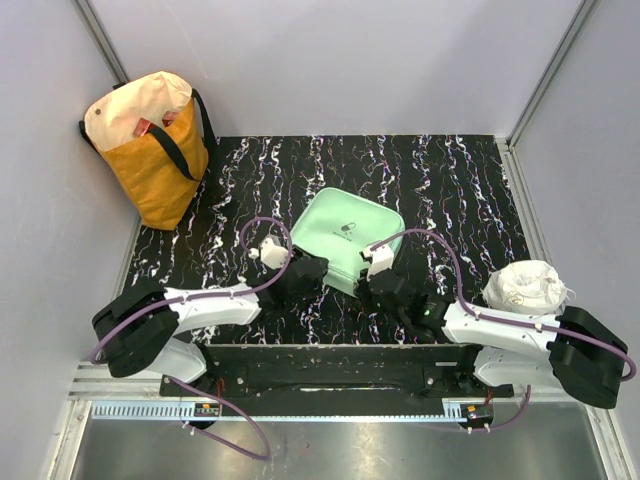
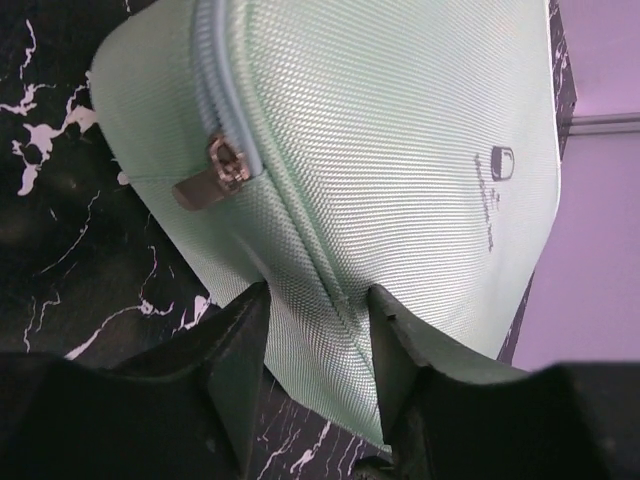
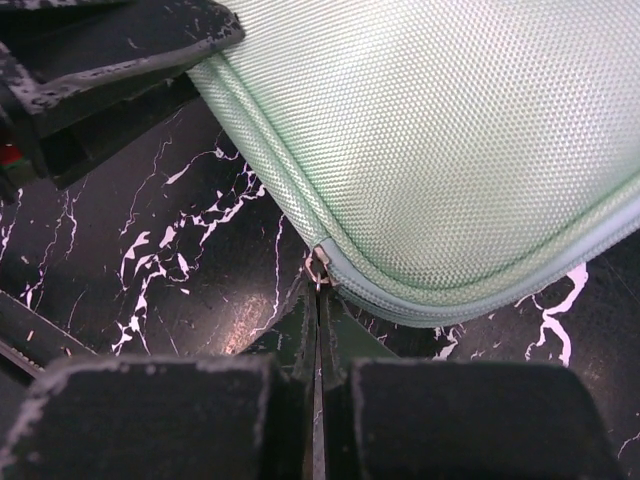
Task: Organize the medicine kit
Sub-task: Zip the medicine box at the center of the board.
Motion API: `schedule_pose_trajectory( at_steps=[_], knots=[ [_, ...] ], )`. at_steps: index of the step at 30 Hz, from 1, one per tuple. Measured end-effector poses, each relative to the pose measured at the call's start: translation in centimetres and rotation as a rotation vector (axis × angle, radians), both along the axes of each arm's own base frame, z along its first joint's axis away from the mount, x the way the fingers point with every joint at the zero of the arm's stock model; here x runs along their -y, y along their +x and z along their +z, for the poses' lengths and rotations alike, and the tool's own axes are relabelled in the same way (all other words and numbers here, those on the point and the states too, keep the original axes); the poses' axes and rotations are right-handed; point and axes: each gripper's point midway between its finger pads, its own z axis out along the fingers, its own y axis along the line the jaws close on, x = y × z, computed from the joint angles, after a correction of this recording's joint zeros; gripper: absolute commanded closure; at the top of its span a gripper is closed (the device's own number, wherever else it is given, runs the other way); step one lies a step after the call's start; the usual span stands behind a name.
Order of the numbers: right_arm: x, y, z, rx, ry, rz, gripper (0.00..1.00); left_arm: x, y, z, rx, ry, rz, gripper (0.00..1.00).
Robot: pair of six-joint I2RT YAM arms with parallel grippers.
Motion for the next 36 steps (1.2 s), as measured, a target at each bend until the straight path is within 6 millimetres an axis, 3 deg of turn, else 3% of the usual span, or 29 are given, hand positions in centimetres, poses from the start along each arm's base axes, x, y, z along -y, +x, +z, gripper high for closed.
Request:
schedule_pose_trajectory(
  at_steps=[2,6,13,22,24,29,30,32,36],
  knots=[
    [-0.2,0.0,-0.1,0.007,-0.005,0.005,1.0,0.0,0.3,-0.2,0.002,-0.002,0.008,0.67],
    [-0.2,0.0,-0.1,0.013,-0.008,0.005,1.0,0.4,0.9,0.0,0.015,-0.016,0.02,1.0],
    [0.2,-0.3,-0.1,-0.008,0.001,-0.039,1.0,0.7,1.6,0.8,0.046,-0.011,0.009,1.0],
    [3.6,-1.4,0.1,-0.083,0.038,-0.211,1.0,0.3,2.4,1.1,0.063,0.043,-0.032,1.0],
    [4.3,-1.4,0.0,-0.081,0.034,-0.232,1.0,-0.7,3.0,1.1,0.073,0.06,-0.025,1.0],
    [5.4,-1.5,0.0,-0.051,-0.014,-0.219,1.0,-5.9,4.5,-1.1,0.046,0.175,0.007,0.99],
    [5.4,-1.4,0.0,-0.04,-0.028,-0.204,1.0,-6.6,4.6,-1.4,0.042,0.194,-0.005,0.89],
    [5.2,-1.4,-0.1,-0.024,-0.051,-0.174,1.0,-6.9,4.3,-1.5,0.048,0.219,-0.058,0.48],
    [4.1,-1.2,-0.8,-0.021,-0.089,-0.111,1.0,-5.7,3.2,0.7,0.112,0.185,-0.17,0.21]
  ],
)
